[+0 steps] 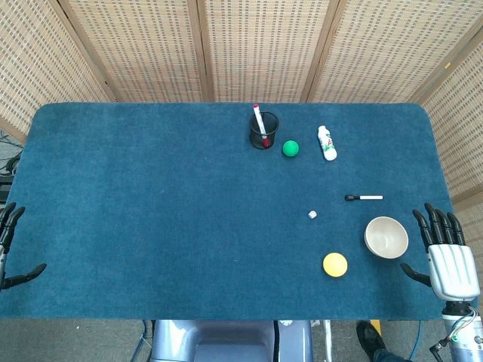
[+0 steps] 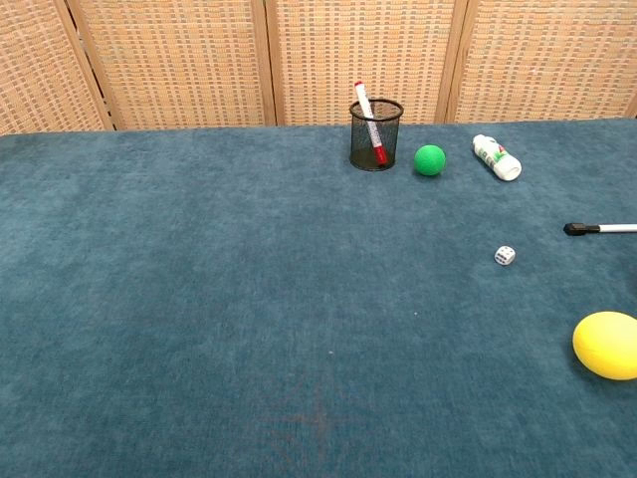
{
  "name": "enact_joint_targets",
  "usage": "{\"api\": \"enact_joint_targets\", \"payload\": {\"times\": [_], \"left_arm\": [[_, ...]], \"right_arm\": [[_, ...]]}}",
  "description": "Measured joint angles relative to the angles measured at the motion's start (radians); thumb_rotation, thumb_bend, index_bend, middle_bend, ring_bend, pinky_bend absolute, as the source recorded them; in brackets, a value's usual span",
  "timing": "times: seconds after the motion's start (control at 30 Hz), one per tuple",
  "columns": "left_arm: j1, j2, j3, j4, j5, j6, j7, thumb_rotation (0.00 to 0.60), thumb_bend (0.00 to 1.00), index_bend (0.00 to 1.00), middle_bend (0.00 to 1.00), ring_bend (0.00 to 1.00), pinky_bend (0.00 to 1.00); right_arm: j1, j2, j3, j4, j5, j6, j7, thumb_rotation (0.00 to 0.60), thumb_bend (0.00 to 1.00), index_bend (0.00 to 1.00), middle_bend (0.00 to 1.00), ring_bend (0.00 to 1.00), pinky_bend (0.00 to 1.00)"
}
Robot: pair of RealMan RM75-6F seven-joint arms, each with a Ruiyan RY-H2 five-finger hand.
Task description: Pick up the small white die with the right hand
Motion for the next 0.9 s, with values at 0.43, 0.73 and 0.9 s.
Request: {"api": "enact_joint_targets", "payload": {"times": [0.43,0.73,0.9], "left_arm": [[-0.022,-0.015,-0.02,0.021,-0.029,-0.03,0.0,0.6,0.0,0.0,0.0,0.0,0.0],[-0.052,-0.021,-0.037,0.031,-0.087,-0.097,0.012,0.6,0.0,0.0,0.0,0.0,0.0],[-0.06,-0.023,-0.046,0.031,-0.104,-0.107,0.014,0.6,0.0,0.0,0.0,0.0,0.0]], "right_arm": [[0.096,0.016,0.029,0.02,-0.002,-0.13,0.021,0.6,0.0,0.02,0.0,0.0,0.0],[0.335,-0.002,0.109,0.084,0.036,-0.414,0.125,0.6,0.13,0.29,0.0,0.0,0.0],[0.447,-0.123,0.125,0.247,0.067,-0.533,0.155,0.6,0.22,0.35,0.0,0.0,0.0]]}}
